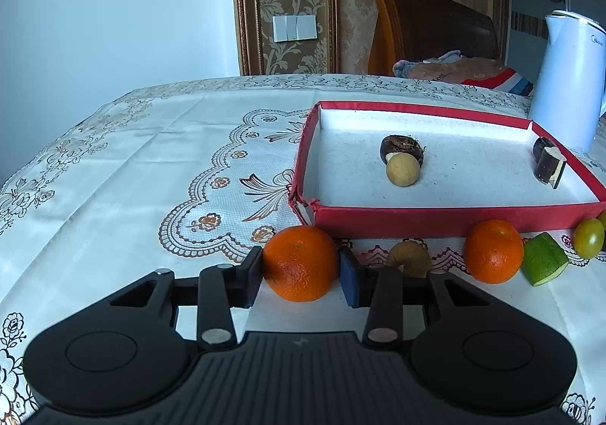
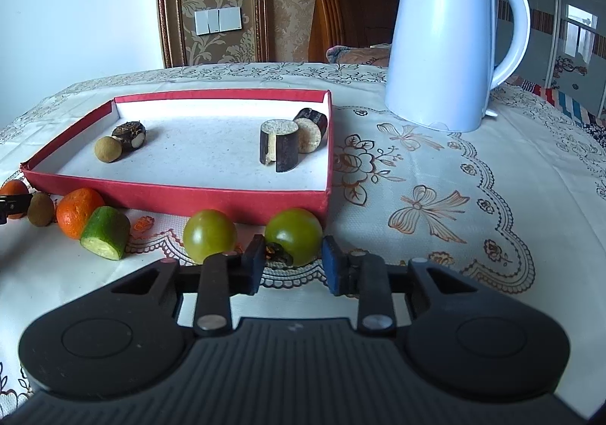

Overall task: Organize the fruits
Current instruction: 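Carry the orange and green tomato up into the red tray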

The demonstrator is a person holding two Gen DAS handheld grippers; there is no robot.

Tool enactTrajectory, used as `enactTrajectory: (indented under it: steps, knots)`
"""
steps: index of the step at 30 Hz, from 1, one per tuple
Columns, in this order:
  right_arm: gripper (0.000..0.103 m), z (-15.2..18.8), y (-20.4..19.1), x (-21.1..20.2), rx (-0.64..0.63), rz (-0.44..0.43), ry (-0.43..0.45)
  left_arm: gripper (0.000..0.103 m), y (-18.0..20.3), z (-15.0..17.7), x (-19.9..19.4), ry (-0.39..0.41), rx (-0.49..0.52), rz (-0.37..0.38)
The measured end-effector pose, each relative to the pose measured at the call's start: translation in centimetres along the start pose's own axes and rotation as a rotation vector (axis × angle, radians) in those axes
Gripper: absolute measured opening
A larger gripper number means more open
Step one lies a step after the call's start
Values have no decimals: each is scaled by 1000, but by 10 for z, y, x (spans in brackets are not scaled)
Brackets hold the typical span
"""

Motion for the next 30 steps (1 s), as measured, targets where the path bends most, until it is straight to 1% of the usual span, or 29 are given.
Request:
enactTrajectory:
  steps: [7, 13, 18, 24, 28, 30]
  knots:
    - [29, 0, 4, -1, 24, -4, 0, 41, -4, 0, -3, 15, -24, -12]
    - [29, 1, 11, -4, 59, -2, 14, 40, -3, 0, -15, 72, -20, -7]
    - [29, 0, 15, -13, 79, 10, 62, 40, -1, -2, -27, 139, -16, -7]
    - [29, -1, 16, -16, 89, 19, 80, 40, 1, -5, -37, 205, -11, 10]
    - [29, -4, 17, -22, 85, 42, 117, 40, 10, -10, -40, 229, 18, 33]
    - [29, -8, 16, -25, 80, 48, 137, 40, 15, -14, -39, 221, 33, 42]
Point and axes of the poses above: each gripper's, at about its wrist camera, not at the fingertips, and x roughly the way its jaws point, y to its right, z to its underside, the point moved 3 cm from there along x, roughly the way its jaws point, and after that the axes turned 15 degrees about z, right-handed, at the moved point
